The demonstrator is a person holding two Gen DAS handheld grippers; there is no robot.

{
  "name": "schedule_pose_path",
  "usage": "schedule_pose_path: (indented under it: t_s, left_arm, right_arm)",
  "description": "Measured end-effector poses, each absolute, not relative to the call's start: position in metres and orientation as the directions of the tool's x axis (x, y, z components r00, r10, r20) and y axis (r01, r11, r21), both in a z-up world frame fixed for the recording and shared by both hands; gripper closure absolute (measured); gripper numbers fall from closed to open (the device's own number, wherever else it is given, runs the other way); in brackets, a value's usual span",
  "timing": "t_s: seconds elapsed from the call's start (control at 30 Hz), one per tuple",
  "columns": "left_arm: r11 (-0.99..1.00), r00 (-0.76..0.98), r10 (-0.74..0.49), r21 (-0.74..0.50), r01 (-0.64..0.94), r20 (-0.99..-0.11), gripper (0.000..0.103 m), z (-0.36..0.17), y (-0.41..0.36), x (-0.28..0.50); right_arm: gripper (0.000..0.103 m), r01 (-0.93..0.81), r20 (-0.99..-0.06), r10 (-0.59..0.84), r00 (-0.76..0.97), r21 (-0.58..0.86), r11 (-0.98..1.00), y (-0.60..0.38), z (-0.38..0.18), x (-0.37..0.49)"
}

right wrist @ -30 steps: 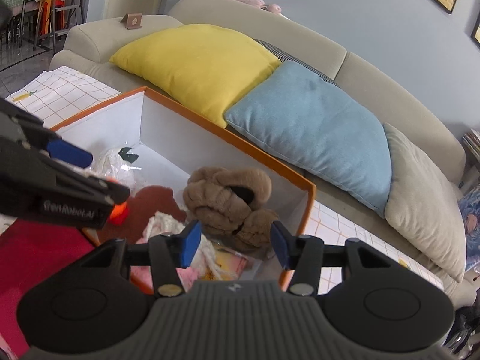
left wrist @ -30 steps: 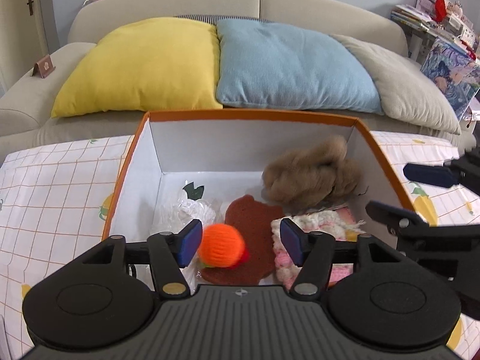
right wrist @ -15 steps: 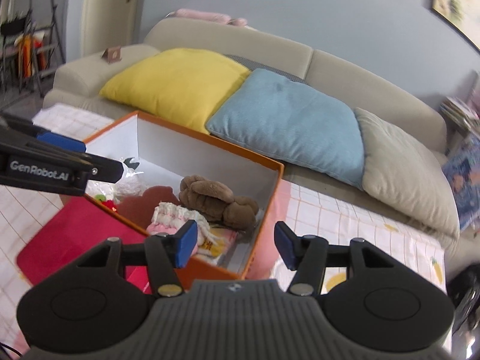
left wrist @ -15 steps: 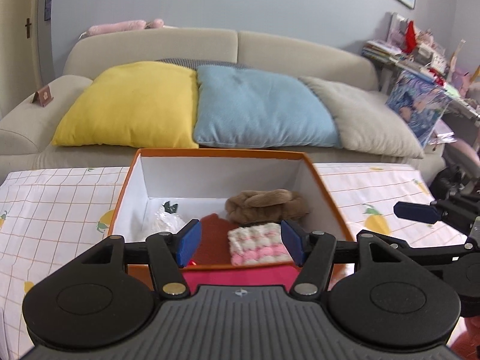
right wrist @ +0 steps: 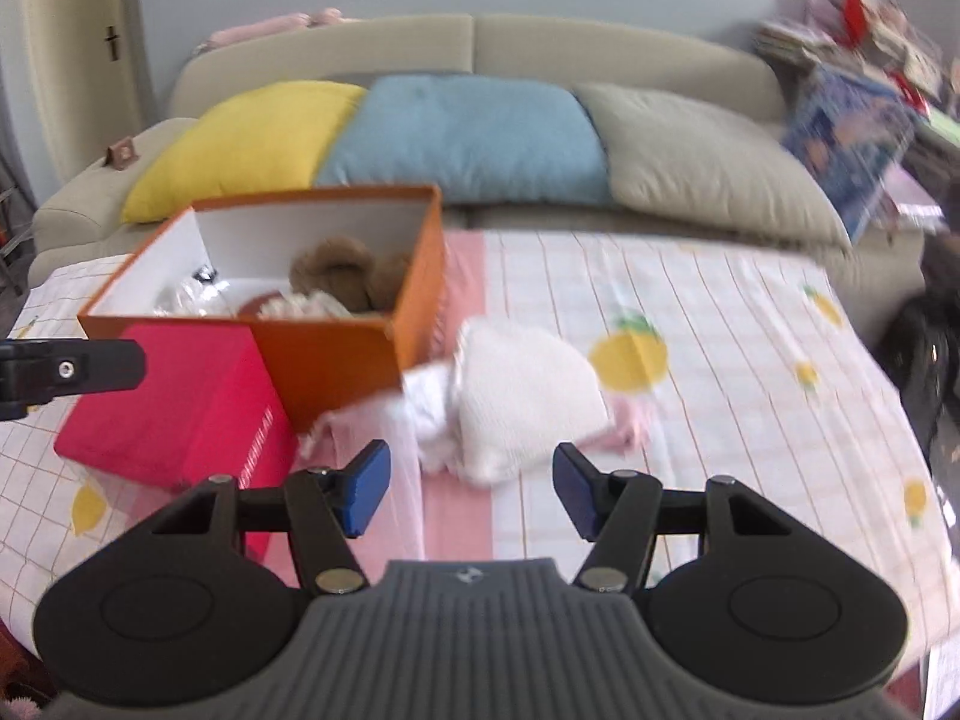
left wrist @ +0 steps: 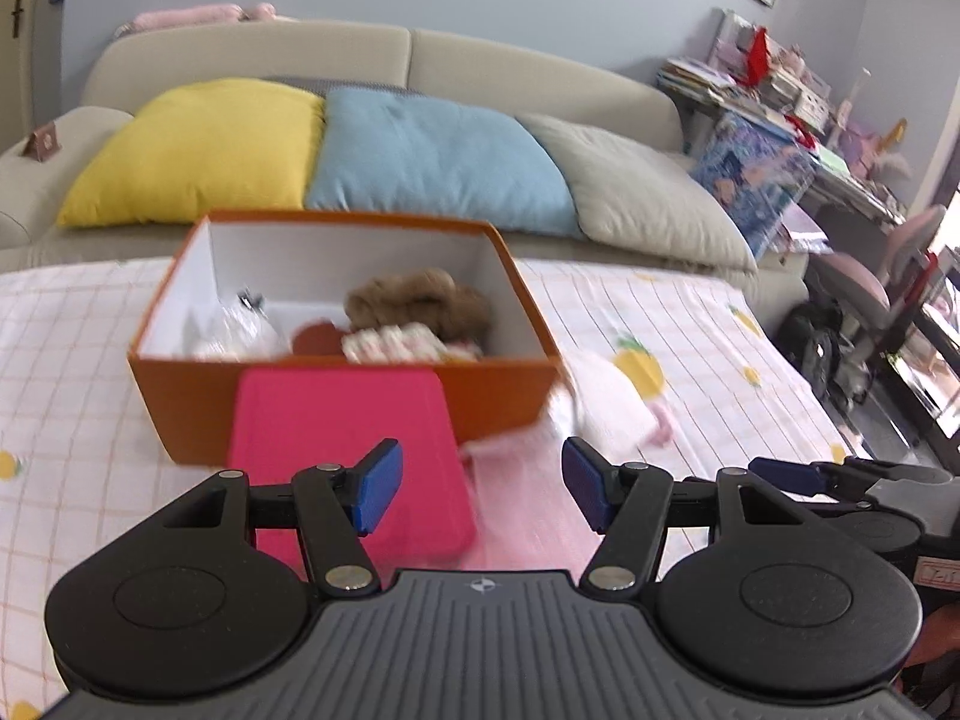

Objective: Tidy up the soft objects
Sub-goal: 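Grasp the white mesh bag with the left gripper while the right moves toward the white towel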

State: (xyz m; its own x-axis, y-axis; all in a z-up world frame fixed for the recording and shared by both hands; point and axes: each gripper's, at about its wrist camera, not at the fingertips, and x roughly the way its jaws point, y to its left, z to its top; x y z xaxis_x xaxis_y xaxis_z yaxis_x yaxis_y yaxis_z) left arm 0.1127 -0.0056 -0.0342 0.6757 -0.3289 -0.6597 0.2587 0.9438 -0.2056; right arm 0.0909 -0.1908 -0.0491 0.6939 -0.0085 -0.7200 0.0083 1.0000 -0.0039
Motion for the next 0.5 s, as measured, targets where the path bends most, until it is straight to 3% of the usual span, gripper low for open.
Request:
schedule_pose_path:
  t_s: [0.27,0.5]
  left_arm:
    - [0.932,0.580,-0.348,-0.206,0.298,-0.736,0.031,-0.064,-0.033,0.092]
    - [0.926,0.499,-0.370,-0.271,0.263,-0.783,0.031,-0.087,-0.038,0.097]
  right_arm:
    - [0.043,0.074,-0.789,-0.046,0.612,0.000,0.997,-0.211,-0.084,0.062]
    - [0.043,0.057,-0.794,-0.040,0.606,-0.007,0.998,-0.211,-0.095,0.060]
